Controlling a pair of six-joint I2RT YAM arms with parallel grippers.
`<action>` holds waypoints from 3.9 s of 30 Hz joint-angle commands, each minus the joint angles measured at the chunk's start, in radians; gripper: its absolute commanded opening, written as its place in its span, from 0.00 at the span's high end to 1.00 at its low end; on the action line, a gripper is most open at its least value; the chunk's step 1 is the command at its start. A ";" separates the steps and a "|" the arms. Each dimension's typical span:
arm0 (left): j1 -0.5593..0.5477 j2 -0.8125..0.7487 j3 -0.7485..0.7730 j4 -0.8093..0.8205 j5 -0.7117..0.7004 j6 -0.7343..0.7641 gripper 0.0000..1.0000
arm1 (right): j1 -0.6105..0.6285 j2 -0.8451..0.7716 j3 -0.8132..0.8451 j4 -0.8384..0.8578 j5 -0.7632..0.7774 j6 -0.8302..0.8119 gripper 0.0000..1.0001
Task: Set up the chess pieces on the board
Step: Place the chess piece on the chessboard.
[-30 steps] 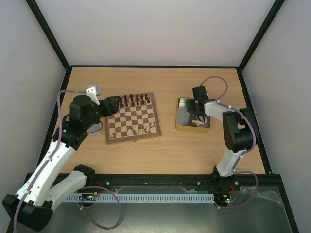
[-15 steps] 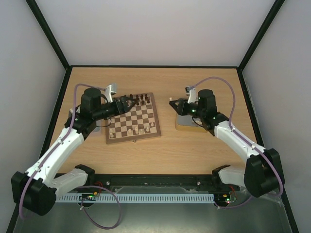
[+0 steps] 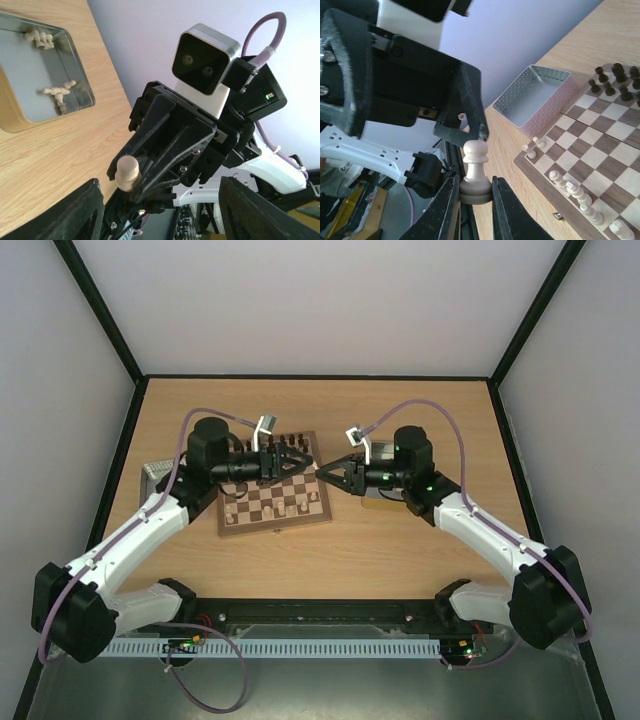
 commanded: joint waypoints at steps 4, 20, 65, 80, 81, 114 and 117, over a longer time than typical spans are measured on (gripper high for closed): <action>-0.021 0.047 0.029 0.030 0.051 -0.039 0.48 | 0.023 0.021 0.068 -0.007 -0.067 -0.048 0.86; -0.022 0.062 0.028 0.027 0.056 -0.031 0.97 | 0.031 0.048 0.101 -0.076 -0.050 -0.082 0.86; -0.024 0.157 -0.309 -0.250 -1.122 0.265 0.97 | 0.031 0.127 0.077 -0.204 0.372 -0.024 0.50; -0.023 0.152 -0.308 -0.294 -1.122 0.274 0.95 | 0.031 0.146 0.093 -0.209 0.376 -0.022 0.50; -0.024 0.149 -0.307 -0.299 -1.124 0.276 0.95 | 0.031 0.148 0.094 -0.209 0.376 -0.020 0.50; -0.024 0.009 -0.169 -0.419 -1.092 0.321 0.62 | 0.016 0.133 0.165 -0.375 0.915 0.072 0.50; -0.024 -0.066 -0.168 -0.397 -1.069 0.354 0.59 | -0.049 0.176 0.188 -0.476 1.054 0.138 0.50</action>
